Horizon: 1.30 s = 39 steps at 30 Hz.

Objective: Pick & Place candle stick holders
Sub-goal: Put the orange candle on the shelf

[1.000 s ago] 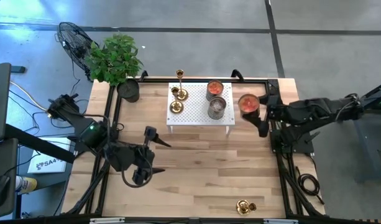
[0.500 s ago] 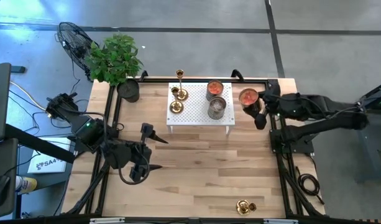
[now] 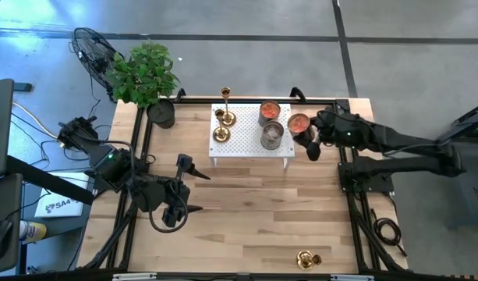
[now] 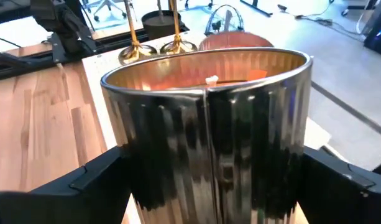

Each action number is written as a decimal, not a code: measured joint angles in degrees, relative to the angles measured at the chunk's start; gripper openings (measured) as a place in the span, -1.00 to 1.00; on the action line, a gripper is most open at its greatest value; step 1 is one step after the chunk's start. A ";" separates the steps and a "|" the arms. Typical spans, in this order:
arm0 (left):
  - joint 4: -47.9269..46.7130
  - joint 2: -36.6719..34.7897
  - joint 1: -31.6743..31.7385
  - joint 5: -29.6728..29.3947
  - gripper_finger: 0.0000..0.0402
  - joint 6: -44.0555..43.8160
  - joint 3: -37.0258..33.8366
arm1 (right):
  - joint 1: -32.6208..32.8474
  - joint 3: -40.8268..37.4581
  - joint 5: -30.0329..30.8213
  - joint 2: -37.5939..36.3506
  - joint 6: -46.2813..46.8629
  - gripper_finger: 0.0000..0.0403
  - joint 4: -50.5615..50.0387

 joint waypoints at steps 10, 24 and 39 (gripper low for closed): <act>0.04 0.00 0.00 0.02 0.98 -0.02 0.00 | -8.96 -10.80 -10.32 0.03 0.02 0.76 16.14; 0.20 0.00 0.00 0.31 0.98 -0.76 0.00 | -14.96 -17.01 -18.87 5.94 0.05 0.76 31.12; 0.15 0.00 0.00 0.35 0.98 -1.87 0.00 | -14.94 -16.91 -21.33 12.93 0.09 0.76 38.73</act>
